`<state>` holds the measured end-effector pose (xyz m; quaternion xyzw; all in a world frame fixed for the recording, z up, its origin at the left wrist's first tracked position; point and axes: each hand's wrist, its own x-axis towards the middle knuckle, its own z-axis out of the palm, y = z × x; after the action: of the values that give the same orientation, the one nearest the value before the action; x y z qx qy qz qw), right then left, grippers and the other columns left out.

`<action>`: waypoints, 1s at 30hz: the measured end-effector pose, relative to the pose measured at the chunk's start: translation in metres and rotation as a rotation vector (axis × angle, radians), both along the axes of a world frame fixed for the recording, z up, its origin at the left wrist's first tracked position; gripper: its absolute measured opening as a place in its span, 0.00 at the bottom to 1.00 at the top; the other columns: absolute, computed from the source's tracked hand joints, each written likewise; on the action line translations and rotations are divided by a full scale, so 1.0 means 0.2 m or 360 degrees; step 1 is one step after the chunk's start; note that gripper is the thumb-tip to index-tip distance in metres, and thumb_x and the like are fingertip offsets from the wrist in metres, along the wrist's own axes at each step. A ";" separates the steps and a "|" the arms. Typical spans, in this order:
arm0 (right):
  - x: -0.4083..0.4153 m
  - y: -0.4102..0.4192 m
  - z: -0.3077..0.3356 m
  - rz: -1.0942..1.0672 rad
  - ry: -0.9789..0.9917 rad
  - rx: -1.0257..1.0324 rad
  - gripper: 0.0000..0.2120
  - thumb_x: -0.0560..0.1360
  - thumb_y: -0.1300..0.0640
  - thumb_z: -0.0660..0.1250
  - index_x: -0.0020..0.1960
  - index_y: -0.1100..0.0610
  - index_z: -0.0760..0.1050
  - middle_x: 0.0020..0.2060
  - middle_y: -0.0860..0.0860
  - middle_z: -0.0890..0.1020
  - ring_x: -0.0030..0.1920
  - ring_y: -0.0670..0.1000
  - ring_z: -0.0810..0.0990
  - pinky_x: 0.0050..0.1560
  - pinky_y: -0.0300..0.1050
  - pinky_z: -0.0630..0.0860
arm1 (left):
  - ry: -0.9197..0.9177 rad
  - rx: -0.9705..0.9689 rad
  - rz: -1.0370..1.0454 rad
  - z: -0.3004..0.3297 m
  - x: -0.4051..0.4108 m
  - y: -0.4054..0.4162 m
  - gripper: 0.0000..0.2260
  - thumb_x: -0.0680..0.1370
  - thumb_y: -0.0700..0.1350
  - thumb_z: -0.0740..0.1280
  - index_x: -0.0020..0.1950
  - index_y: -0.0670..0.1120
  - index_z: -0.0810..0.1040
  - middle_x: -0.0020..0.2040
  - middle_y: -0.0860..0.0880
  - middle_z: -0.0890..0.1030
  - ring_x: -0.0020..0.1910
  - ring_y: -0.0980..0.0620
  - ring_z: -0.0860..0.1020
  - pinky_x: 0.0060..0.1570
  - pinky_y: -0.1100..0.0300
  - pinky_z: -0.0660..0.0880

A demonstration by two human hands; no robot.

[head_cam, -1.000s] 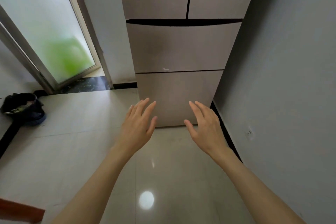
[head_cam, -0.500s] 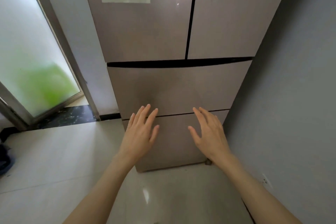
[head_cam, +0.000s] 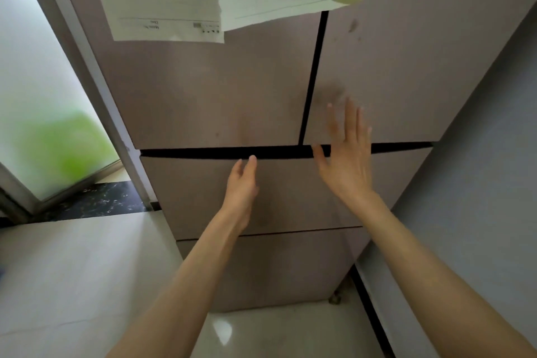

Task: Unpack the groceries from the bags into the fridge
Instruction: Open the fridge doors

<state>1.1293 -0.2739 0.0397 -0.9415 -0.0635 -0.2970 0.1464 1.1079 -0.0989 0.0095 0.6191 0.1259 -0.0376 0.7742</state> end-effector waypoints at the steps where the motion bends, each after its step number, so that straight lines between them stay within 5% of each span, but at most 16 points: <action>1: 0.06 -0.01 0.03 -0.0014 -0.0027 -0.0002 0.35 0.76 0.53 0.62 0.76 0.53 0.47 0.76 0.59 0.46 0.75 0.61 0.43 0.72 0.62 0.45 | 0.0069 -0.0292 0.0063 0.02 0.04 -0.02 0.26 0.80 0.51 0.58 0.75 0.45 0.55 0.74 0.45 0.61 0.70 0.48 0.64 0.68 0.51 0.64; 4: 0.18 -0.03 0.03 -0.0103 -0.0051 -0.0039 0.36 0.76 0.52 0.63 0.76 0.52 0.45 0.76 0.59 0.45 0.75 0.61 0.42 0.72 0.63 0.45 | 0.0158 -0.0780 0.0200 0.08 0.10 -0.05 0.25 0.81 0.49 0.57 0.75 0.42 0.55 0.72 0.40 0.64 0.69 0.46 0.67 0.65 0.51 0.67; 12: 0.29 -0.06 -0.07 -0.0144 -0.0249 -0.0111 0.39 0.73 0.48 0.68 0.75 0.51 0.48 0.74 0.63 0.53 0.74 0.65 0.50 0.69 0.68 0.56 | 0.0162 -0.1238 0.0389 0.16 0.27 -0.05 0.31 0.79 0.57 0.57 0.75 0.41 0.52 0.75 0.42 0.57 0.73 0.45 0.61 0.68 0.49 0.62; 30: 0.26 -0.03 -0.04 -0.0187 -0.0194 -0.0059 0.40 0.73 0.49 0.69 0.75 0.49 0.48 0.75 0.60 0.50 0.75 0.63 0.49 0.68 0.66 0.61 | 0.0205 -0.1226 0.0587 0.13 0.25 -0.06 0.27 0.76 0.50 0.65 0.68 0.36 0.65 0.70 0.38 0.67 0.66 0.43 0.72 0.61 0.53 0.73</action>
<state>1.1804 -0.2794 0.0325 -0.9263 -0.0223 -0.3605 0.1070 1.1577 -0.1118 0.0347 0.2483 0.2592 0.0187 0.9332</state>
